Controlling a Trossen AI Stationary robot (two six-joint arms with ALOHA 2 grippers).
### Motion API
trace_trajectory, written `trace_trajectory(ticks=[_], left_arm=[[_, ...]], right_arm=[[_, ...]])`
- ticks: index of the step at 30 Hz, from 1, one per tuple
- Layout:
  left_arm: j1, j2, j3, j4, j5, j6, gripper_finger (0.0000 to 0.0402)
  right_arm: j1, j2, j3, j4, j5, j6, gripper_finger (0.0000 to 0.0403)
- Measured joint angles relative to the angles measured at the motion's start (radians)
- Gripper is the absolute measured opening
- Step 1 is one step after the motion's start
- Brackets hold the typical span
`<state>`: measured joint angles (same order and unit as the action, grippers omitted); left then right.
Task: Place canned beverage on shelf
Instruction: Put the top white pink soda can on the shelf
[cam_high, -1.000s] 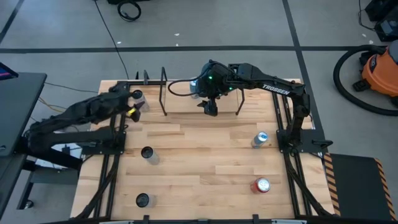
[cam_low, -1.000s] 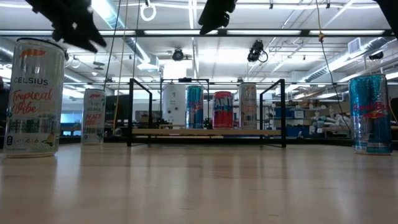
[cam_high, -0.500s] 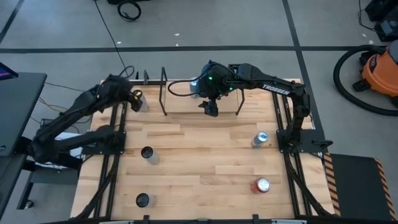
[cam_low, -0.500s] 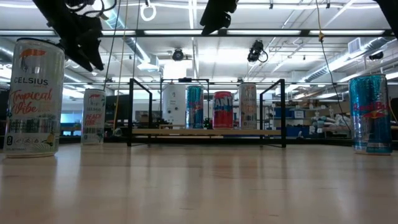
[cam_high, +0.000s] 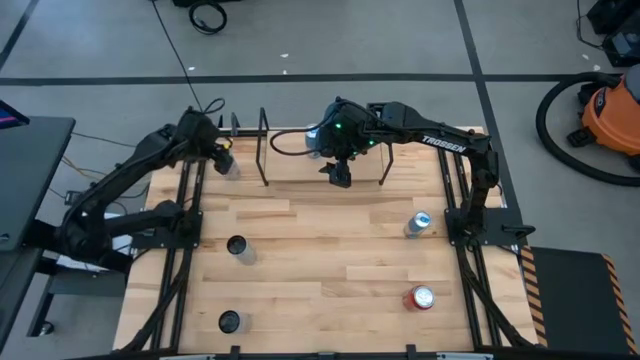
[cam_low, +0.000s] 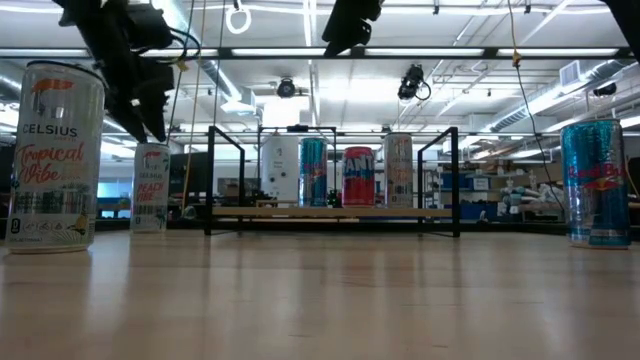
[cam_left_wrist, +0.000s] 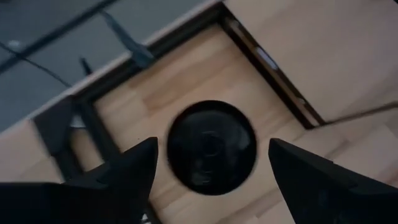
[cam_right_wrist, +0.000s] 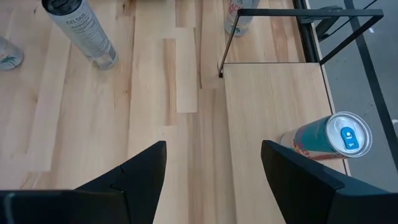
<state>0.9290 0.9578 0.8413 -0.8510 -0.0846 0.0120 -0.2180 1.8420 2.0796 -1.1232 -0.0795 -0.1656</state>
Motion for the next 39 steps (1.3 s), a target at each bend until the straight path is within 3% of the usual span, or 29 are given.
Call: trace_trajectory(ticks=[11, 39], left_arm=[[0.003, 0.075, 0.004, 0.037, 0.009, 0.004, 0.0309], [0.005, 0.017, -0.002, 0.001, 0.003, 0.027, 0.0309]], right_arm=[[0.0, 0.0, 0.0, 0.0, 0.0, -0.013, 0.027], [0.0, 0.001, 0.0, -0.001, -0.001, -0.021, 0.027]])
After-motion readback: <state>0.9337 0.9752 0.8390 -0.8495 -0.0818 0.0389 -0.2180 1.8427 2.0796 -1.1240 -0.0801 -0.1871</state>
